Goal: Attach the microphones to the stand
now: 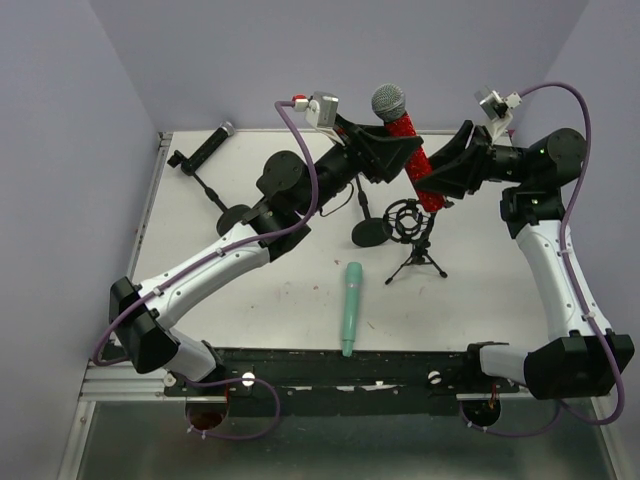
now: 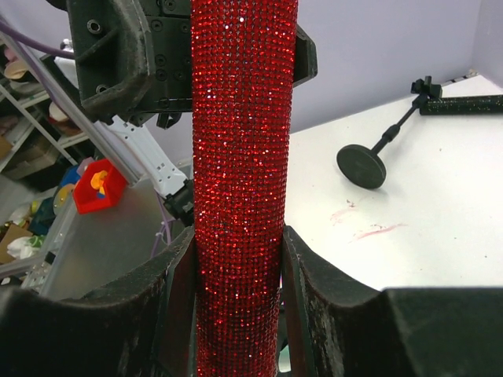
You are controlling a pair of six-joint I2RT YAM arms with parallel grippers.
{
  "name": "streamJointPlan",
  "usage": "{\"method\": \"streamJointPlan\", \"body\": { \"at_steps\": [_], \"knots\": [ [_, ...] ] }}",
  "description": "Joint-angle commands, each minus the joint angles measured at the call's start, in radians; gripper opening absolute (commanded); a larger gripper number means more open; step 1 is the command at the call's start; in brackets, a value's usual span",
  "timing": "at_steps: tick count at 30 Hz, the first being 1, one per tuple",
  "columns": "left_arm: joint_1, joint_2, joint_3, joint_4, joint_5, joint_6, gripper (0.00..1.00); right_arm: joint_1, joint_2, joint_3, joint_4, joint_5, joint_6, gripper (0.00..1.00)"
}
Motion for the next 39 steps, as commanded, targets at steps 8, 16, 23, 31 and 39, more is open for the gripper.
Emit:
{"method": "streamJointPlan", "body": {
  "at_steps": [8,16,23,31,39],
  "knots": [
    [-0.006,0.010,0.025,0.019,0.012,-0.020,0.60,0.011,-0.033,-0.018,0.009,-0.028,-0.030,0.11],
    [-0.006,0.030,0.054,-0.018,0.026,-0.030,0.60,0.028,-0.063,-0.043,-0.159,-0.020,-0.182,0.12],
    [-0.006,0.029,0.052,-0.035,0.053,-0.043,0.56,0.028,-0.070,-0.020,-0.261,0.006,-0.271,0.12],
    [-0.006,-0.001,-0.012,-0.007,0.084,-0.068,0.57,0.028,-0.065,-0.011,-0.301,0.041,-0.301,0.12],
    [-0.006,-0.002,-0.041,0.008,0.101,-0.076,0.56,0.028,-0.059,-0.011,-0.299,0.076,-0.298,0.13]
  ]
}}
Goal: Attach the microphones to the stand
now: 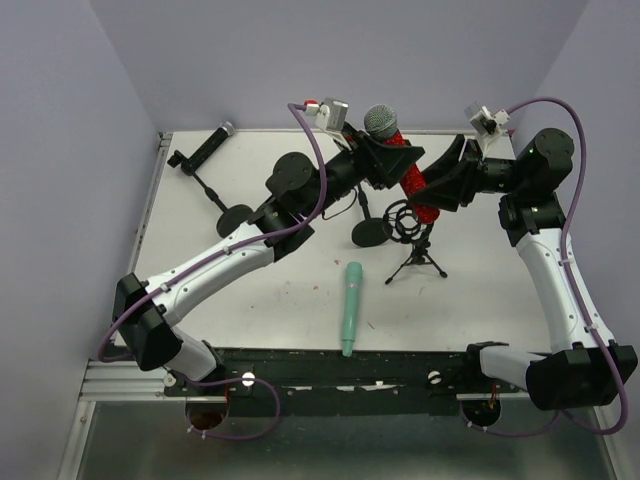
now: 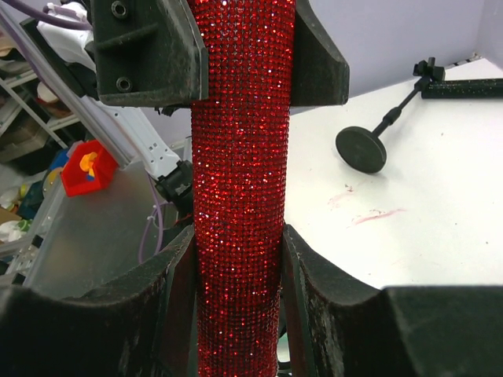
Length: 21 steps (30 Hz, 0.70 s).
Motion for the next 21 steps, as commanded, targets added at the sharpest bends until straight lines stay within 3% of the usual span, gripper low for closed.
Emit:
{"method": "streamJointPlan", "body": {
  "at_steps": [1,4,8,11,12,14,18,21],
  "knots": [
    [-0.009,-0.027,-0.018,0.028,0.059,-0.014,0.55,0.005,-0.007,0.023,-0.015,0.073,-0.009,0.13],
    [-0.009,-0.030,-0.023,0.034,0.054,-0.007,0.49,0.005,-0.007,0.018,-0.017,0.076,-0.007,0.13],
    [-0.011,-0.032,-0.026,0.048,0.059,-0.004,0.34,0.005,-0.006,0.017,-0.015,0.084,-0.009,0.13],
    [-0.009,-0.032,-0.027,0.068,0.085,0.000,0.00,0.005,-0.004,0.011,-0.017,0.087,-0.016,0.14],
    [-0.009,-0.035,-0.032,0.073,0.091,0.003,0.00,0.006,-0.004,0.009,-0.017,0.085,-0.020,0.15],
    [-0.009,-0.049,-0.046,0.091,0.105,0.014,0.00,0.005,-0.006,0.003,-0.026,0.064,-0.062,0.33],
    [-0.003,-0.108,-0.079,0.074,0.117,0.066,0.00,0.002,-0.006,0.018,-0.111,0.027,-0.183,0.99],
    [0.011,-0.173,-0.104,0.019,0.127,0.112,0.00,-0.006,-0.003,0.093,-0.341,0.057,-0.381,1.00]
  ]
}}
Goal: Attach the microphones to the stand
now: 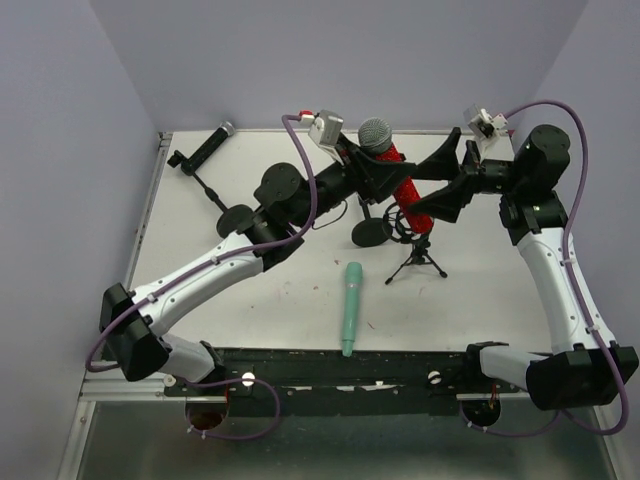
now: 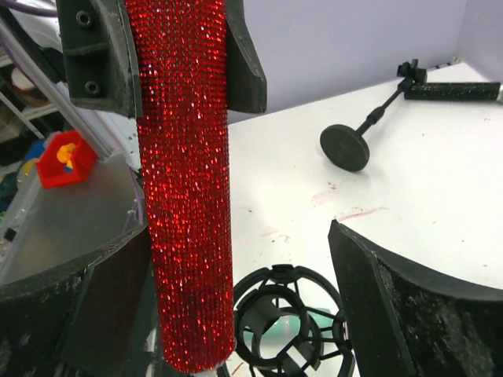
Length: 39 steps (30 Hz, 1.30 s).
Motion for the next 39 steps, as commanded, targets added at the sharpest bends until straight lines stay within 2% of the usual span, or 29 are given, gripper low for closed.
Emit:
{"method": "streamJointPlan", "body": {
  "at_steps": [1,2,5,11,15,22,27,29,31,34,39],
  "knots": [
    [0.013,-0.131,-0.028,-0.016,0.062,0.088,0.00,-0.009,-0.001,0.118,-0.350,0.078,-0.320,0.99],
    [0.018,-0.153,-0.041,-0.031,0.061,0.102,0.00,-0.009,0.000,0.144,-0.421,0.111,-0.406,0.99],
    [0.027,-0.208,-0.051,-0.089,0.058,0.154,0.00,-0.014,-0.004,0.193,-0.537,0.210,-0.500,0.99],
    [0.029,-0.253,0.013,-0.266,0.035,0.292,0.00,-0.050,-0.012,0.225,-0.604,0.399,-0.569,1.00],
    [0.029,-0.236,0.076,-0.343,0.033,0.354,0.00,-0.092,-0.023,0.176,-0.602,0.525,-0.626,1.00],
    [0.027,-0.187,0.145,-0.404,0.067,0.404,0.00,-0.191,-0.033,0.138,-0.557,0.549,-0.591,1.00],
    [0.027,-0.184,0.145,-0.398,0.082,0.406,0.00,-0.342,-0.006,0.081,-0.489,0.684,-0.456,0.99],
    [0.026,-0.182,0.146,-0.390,0.090,0.406,0.00,-0.400,-0.009,0.034,-0.485,0.675,-0.439,0.99],
    [0.026,-0.181,0.157,-0.389,0.102,0.407,0.00,-0.434,-0.032,-0.034,-0.492,0.598,-0.465,0.99],
    [0.026,-0.174,0.177,-0.398,0.118,0.417,0.00,-0.436,-0.087,-0.121,-0.508,0.522,-0.532,0.99],
    [0.026,-0.176,0.189,-0.398,0.127,0.426,0.00,-0.436,-0.150,-0.241,-0.508,0.479,-0.613,1.00]
  ]
}}
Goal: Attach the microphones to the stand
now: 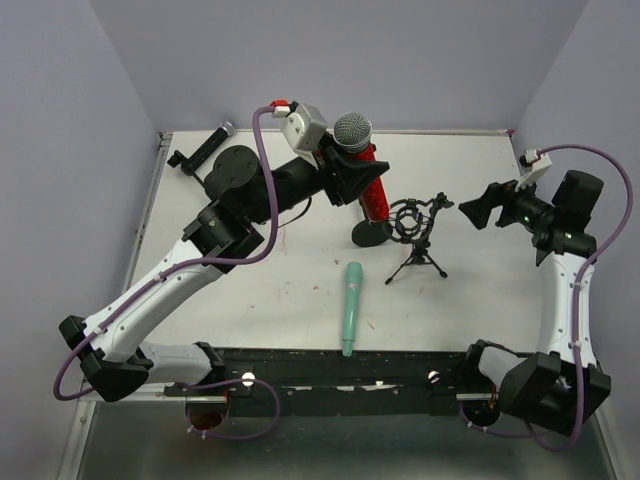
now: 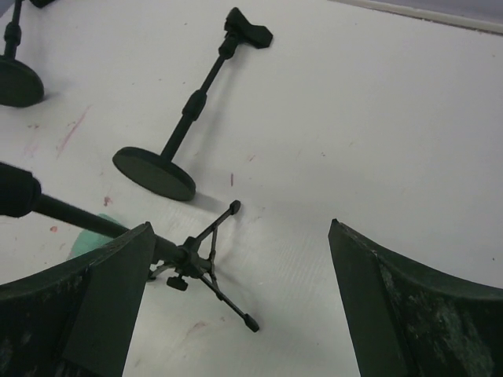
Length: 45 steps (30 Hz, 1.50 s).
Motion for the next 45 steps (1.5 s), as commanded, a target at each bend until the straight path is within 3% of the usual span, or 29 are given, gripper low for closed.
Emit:
{"method": "streamJointPlan", "body": {
  "at_steps": [1,5,11,15,21,30,45],
  "knots": [
    [-0.002,0.000,0.041,0.032,0.036,0.018,0.00,0.000,-0.060,-0.077,-0.011,-0.135,-0.106,1.00],
    [-0.004,0.014,0.049,0.053,0.052,0.006,0.00,0.000,-0.084,-0.146,-0.033,-0.371,-0.258,0.96],
    [-0.007,0.034,0.058,0.076,0.064,0.000,0.00,0.004,-0.071,-0.212,0.050,-0.501,-0.296,0.94],
    [-0.013,0.073,0.096,0.082,0.075,-0.009,0.00,0.056,-0.057,-0.248,0.219,-0.458,-0.173,0.93],
    [-0.025,0.147,0.144,0.094,0.076,-0.017,0.00,0.184,-0.040,-0.269,0.305,-0.364,-0.124,0.91],
    [-0.035,0.213,0.141,0.133,0.079,-0.044,0.00,0.196,-0.034,-0.291,0.386,-0.351,-0.032,0.88],
    [-0.045,0.247,0.078,0.191,0.055,-0.054,0.00,0.201,-0.032,-0.294,0.401,-0.328,-0.010,0.82]
  ]
}}
